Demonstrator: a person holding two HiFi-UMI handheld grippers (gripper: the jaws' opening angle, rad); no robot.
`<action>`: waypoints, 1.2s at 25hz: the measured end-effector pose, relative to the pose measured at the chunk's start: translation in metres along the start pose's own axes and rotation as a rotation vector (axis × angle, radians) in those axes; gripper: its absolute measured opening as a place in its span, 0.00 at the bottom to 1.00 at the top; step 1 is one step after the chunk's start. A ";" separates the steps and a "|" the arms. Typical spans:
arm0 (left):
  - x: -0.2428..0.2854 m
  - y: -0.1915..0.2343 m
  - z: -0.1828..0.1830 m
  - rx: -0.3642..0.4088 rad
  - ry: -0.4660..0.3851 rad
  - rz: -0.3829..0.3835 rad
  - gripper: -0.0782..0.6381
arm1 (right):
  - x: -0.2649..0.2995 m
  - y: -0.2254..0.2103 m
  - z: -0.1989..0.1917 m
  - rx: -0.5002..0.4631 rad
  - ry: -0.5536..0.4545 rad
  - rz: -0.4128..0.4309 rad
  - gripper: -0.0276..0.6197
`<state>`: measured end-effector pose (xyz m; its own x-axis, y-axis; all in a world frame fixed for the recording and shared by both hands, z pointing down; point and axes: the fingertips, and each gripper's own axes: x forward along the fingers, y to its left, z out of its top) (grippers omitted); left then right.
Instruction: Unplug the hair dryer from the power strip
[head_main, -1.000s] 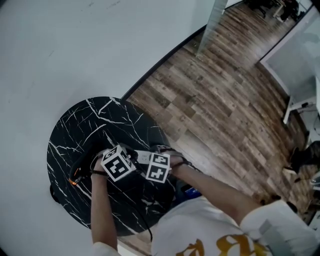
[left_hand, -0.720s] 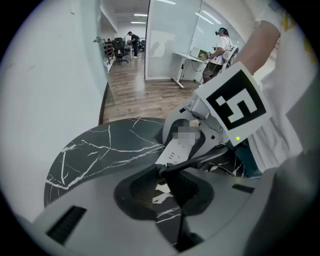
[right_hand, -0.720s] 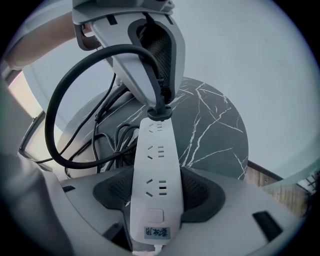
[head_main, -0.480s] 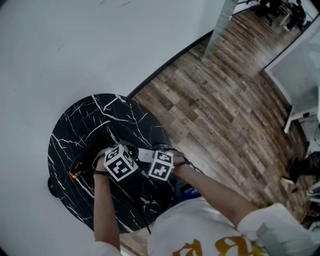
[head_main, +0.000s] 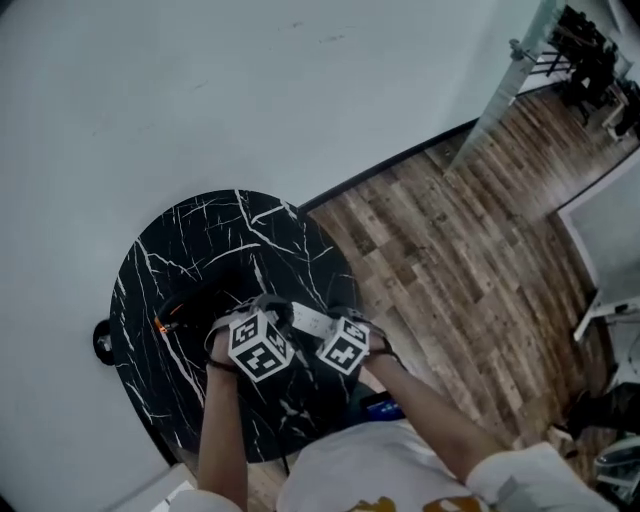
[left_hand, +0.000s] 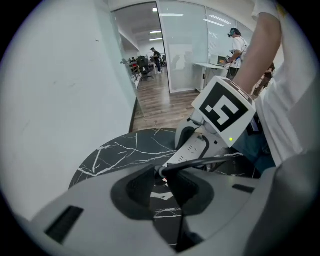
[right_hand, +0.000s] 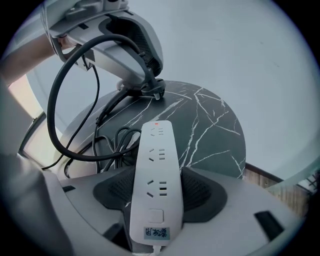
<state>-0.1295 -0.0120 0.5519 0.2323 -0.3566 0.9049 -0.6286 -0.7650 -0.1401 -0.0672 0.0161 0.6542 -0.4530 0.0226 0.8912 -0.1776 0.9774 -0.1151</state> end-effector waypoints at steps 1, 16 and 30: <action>-0.003 0.003 0.000 -0.018 -0.018 0.042 0.19 | -0.001 -0.002 0.001 -0.009 -0.007 -0.015 0.46; -0.034 0.011 -0.034 -0.364 -0.227 0.488 0.20 | -0.075 -0.014 0.036 0.175 -0.315 -0.049 0.46; 0.009 -0.010 -0.055 -0.489 -0.203 0.355 0.27 | -0.104 -0.001 0.055 0.279 -0.501 -0.002 0.46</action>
<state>-0.1621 0.0221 0.5841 0.0535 -0.6745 0.7364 -0.9481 -0.2659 -0.1746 -0.0683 0.0012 0.5373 -0.7989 -0.1480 0.5830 -0.3720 0.8832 -0.2855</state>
